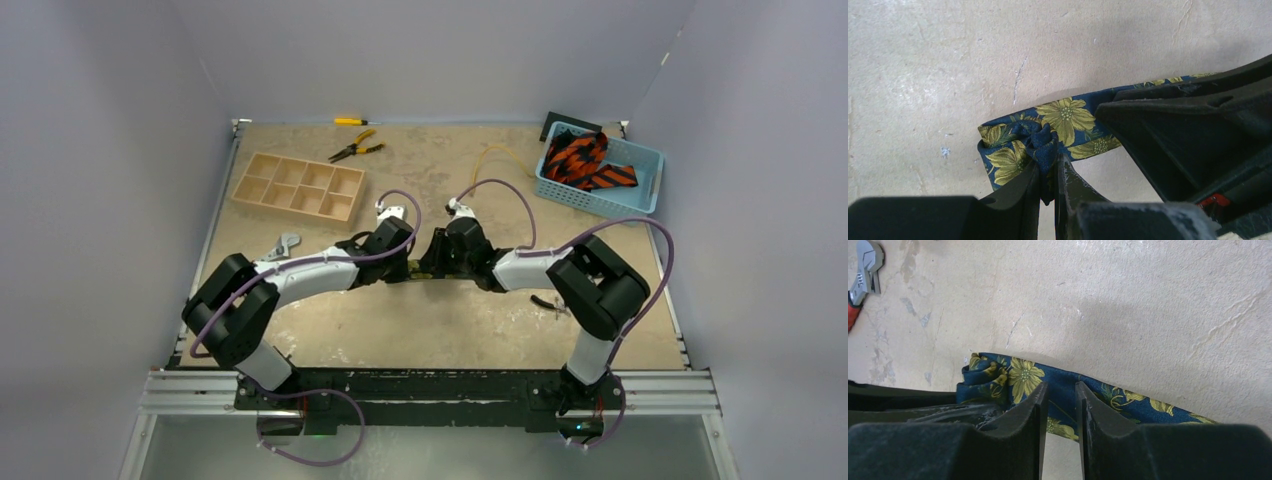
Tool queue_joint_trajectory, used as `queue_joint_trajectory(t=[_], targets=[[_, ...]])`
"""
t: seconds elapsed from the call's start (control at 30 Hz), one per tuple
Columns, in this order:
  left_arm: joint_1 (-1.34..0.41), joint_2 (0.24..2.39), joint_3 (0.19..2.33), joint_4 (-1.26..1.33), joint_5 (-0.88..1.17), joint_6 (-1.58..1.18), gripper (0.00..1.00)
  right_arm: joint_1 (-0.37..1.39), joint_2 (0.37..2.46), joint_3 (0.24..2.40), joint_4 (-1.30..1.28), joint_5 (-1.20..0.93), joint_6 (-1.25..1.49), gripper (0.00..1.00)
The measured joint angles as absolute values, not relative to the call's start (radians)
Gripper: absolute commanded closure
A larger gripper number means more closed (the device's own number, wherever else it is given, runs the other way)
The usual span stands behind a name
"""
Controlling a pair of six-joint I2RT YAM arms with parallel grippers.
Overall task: Roll the ties
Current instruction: Roll the tie at the center of the board.
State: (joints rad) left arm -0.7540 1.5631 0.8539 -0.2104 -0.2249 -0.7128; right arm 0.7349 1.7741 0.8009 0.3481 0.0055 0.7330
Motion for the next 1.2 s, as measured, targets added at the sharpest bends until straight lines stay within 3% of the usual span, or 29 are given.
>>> queue_joint_trajectory(t=[0.23,0.53,1.07,1.1,1.2], targets=[[-0.766,1.598,0.872,-0.202,-0.224,-0.709,0.86,0.735,1.712,0.77,0.307,0.015,0.731,0.59],[-0.769,1.604,0.88,-0.195,-0.212,-0.691,0.66,0.735,1.589,0.729,0.244,0.054,0.717,0.57],[-0.78,1.604,0.887,-0.184,-0.189,-0.687,0.55,0.735,1.551,0.691,0.223,0.066,0.714,0.57],[-0.78,1.604,0.888,-0.184,-0.187,-0.687,0.48,0.735,1.546,0.689,0.223,0.066,0.714,0.57],[-0.781,1.604,0.891,-0.181,-0.185,-0.686,0.46,0.734,1.527,0.679,0.22,0.067,0.713,0.57]])
